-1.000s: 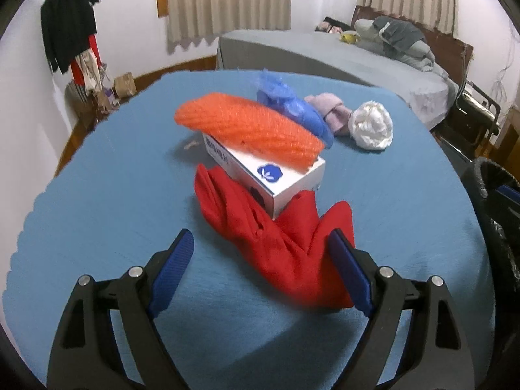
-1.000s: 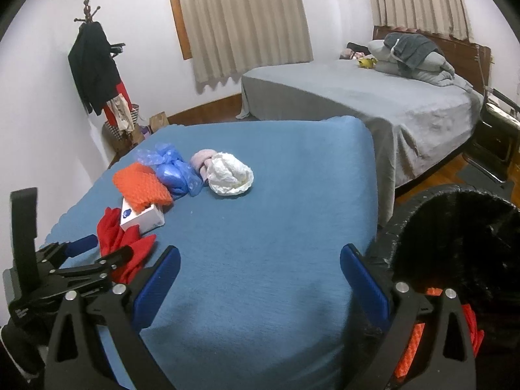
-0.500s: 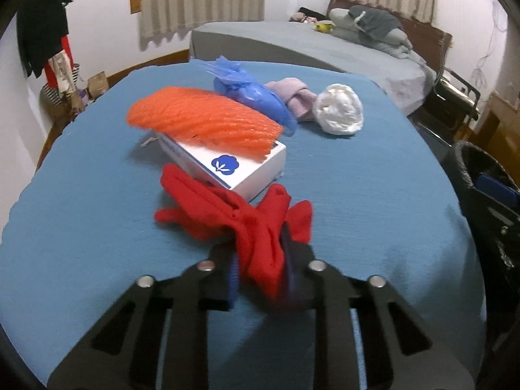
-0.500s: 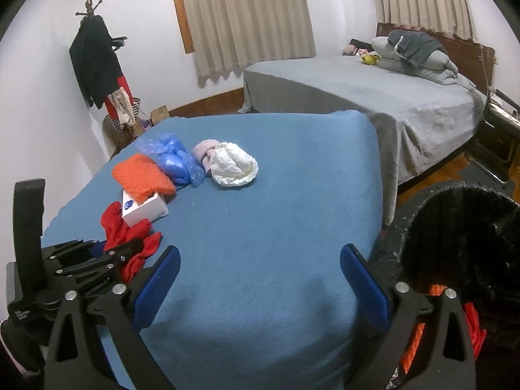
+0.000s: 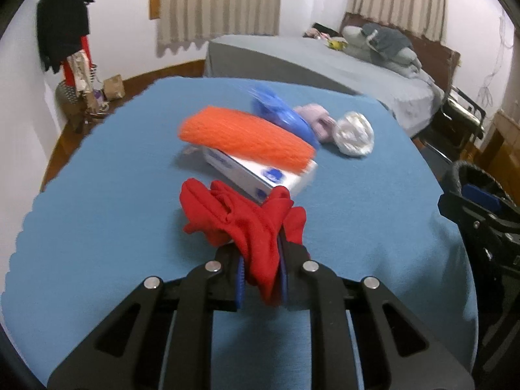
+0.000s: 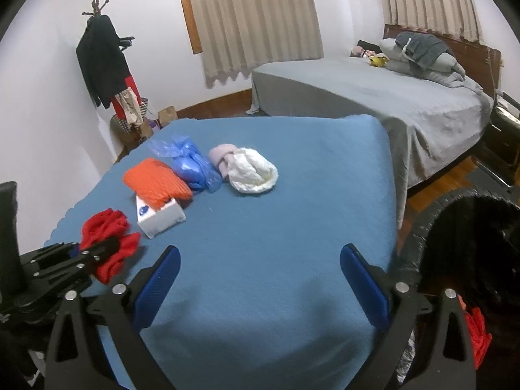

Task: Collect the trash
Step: 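Grasp the orange foam net beside the white box with the right tool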

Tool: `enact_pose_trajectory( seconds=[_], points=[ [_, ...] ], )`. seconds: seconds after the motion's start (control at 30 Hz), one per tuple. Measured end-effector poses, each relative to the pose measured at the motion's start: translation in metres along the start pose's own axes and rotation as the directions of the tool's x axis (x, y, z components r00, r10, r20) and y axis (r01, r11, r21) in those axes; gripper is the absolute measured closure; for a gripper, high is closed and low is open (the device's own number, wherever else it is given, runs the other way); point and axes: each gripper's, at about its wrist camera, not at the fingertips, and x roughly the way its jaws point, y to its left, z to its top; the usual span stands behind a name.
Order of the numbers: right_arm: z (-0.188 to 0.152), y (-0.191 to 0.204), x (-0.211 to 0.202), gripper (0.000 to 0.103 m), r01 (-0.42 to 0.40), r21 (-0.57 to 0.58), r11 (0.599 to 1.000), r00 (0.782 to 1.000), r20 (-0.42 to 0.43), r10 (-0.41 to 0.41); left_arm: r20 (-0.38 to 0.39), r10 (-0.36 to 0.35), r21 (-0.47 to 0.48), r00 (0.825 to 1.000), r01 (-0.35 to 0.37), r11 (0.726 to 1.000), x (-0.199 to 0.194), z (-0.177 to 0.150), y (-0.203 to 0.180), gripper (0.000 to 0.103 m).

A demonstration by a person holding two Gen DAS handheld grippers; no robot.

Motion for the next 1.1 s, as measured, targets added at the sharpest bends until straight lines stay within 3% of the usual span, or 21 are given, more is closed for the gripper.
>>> enact_pose_trajectory(
  seconds=[0.37,0.6,0.97,1.1],
  points=[
    [0.037,0.048,0.027,0.008,-0.085,-0.064,0.994,0.996,0.029,0.087,0.07,0.072,-0.033,0.995,-0.07,0.997,-0.014,0.029,0.039,0.088],
    [0.048,0.076,0.059,0.019,-0.127,-0.1,0.987,0.992,-0.012,0.126,0.075,0.09,-0.048,0.993,-0.087,0.995,-0.007,0.037,0.061,0.088],
    [0.042,0.102,0.096,0.028,-0.151,-0.151,0.977,0.986,-0.093,0.138,0.077,0.11,-0.075,0.991,-0.104,0.992,0.001,0.038,0.084,0.088],
    [0.04,0.104,0.106,0.039,-0.153,-0.165,0.974,0.983,-0.123,0.133,0.073,0.112,-0.081,0.991,-0.106,0.991,0.002,0.037,0.088,0.088]
  ],
)
